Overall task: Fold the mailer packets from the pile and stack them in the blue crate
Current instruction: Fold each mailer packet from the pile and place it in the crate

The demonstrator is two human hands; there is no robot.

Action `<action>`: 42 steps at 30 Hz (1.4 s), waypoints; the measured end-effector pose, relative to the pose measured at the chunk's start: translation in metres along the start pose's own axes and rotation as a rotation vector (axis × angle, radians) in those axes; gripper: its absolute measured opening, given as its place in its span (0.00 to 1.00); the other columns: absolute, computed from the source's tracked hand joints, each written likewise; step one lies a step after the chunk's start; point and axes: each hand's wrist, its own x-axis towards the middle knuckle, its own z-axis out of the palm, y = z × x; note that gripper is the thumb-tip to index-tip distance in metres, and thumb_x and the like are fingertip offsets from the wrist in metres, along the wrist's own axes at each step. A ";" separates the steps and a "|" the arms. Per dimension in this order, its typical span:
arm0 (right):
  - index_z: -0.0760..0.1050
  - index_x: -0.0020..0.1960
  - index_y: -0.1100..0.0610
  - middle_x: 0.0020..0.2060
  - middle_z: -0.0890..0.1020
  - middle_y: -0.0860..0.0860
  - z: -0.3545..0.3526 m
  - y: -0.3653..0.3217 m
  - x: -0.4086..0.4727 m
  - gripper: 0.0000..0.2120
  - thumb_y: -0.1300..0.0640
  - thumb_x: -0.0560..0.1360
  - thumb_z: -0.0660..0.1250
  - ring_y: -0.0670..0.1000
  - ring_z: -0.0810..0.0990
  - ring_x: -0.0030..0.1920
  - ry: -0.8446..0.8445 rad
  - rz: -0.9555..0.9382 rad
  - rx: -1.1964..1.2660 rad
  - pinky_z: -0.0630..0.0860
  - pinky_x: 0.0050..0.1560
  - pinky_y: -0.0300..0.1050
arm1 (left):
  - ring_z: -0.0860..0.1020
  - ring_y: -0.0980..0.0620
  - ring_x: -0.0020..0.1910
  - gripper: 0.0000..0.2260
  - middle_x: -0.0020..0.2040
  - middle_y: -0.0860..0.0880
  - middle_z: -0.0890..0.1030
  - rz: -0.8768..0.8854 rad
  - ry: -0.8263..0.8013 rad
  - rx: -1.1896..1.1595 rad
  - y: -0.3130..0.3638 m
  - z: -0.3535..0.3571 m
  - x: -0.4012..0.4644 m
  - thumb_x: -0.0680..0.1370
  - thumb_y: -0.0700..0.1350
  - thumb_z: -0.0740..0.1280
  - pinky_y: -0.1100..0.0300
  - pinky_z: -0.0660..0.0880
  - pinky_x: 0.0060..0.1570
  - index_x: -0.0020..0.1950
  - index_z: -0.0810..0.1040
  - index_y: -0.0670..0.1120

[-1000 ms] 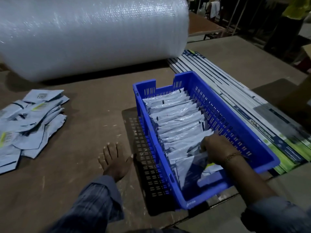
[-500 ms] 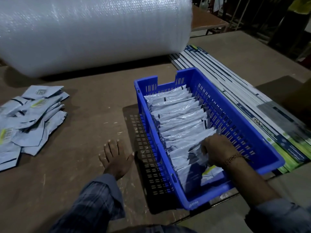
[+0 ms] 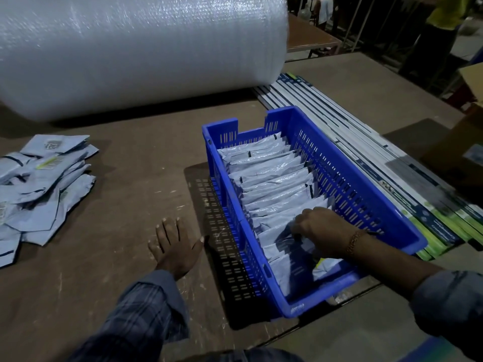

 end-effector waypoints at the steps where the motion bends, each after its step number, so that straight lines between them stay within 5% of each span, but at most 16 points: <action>1: 0.76 0.64 0.47 0.57 0.80 0.47 0.002 0.000 0.003 0.27 0.43 0.68 0.79 0.52 0.78 0.57 0.013 -0.016 -0.055 0.77 0.57 0.51 | 0.31 0.39 0.83 0.49 0.84 0.44 0.30 0.002 0.002 0.000 0.000 0.000 0.000 0.72 0.79 0.39 0.30 0.37 0.77 0.86 0.36 0.52; 7: 0.82 0.55 0.49 0.56 0.82 0.48 0.006 -0.005 0.010 0.15 0.46 0.71 0.75 0.54 0.80 0.56 -0.023 -0.058 -0.177 0.75 0.51 0.50 | 0.33 0.38 0.83 0.49 0.85 0.43 0.33 0.012 0.034 0.026 0.000 0.001 -0.003 0.72 0.79 0.38 0.31 0.39 0.77 0.86 0.38 0.51; 17: 0.82 0.52 0.42 0.51 0.84 0.44 0.001 0.003 0.019 0.13 0.45 0.68 0.74 0.52 0.81 0.53 0.078 0.000 -0.145 0.76 0.45 0.47 | 0.33 0.39 0.83 0.44 0.85 0.43 0.34 0.030 0.042 0.032 0.001 -0.001 -0.006 0.78 0.76 0.44 0.31 0.39 0.78 0.86 0.39 0.51; 27: 0.80 0.56 0.48 0.54 0.83 0.48 0.000 -0.003 0.018 0.13 0.46 0.73 0.70 0.53 0.81 0.54 0.089 0.128 -0.152 0.75 0.49 0.47 | 0.33 0.40 0.84 0.46 0.85 0.44 0.34 0.055 0.056 -0.017 -0.001 -0.003 -0.012 0.75 0.78 0.39 0.31 0.39 0.78 0.86 0.38 0.53; 35: 0.72 0.68 0.51 0.57 0.77 0.52 -0.009 -0.012 0.003 0.20 0.47 0.79 0.69 0.54 0.81 0.55 0.103 0.337 -0.086 0.74 0.47 0.48 | 0.47 0.42 0.85 0.30 0.87 0.48 0.53 0.142 0.312 -0.150 -0.050 0.005 -0.028 0.85 0.64 0.53 0.38 0.45 0.82 0.85 0.57 0.53; 42: 0.75 0.61 0.52 0.56 0.78 0.52 -0.048 -0.050 -0.016 0.19 0.39 0.78 0.68 0.55 0.81 0.54 0.219 0.499 0.058 0.79 0.49 0.49 | 0.65 0.34 0.77 0.31 0.78 0.38 0.69 0.008 0.478 -0.140 -0.140 0.009 -0.039 0.84 0.58 0.50 0.40 0.60 0.77 0.78 0.70 0.40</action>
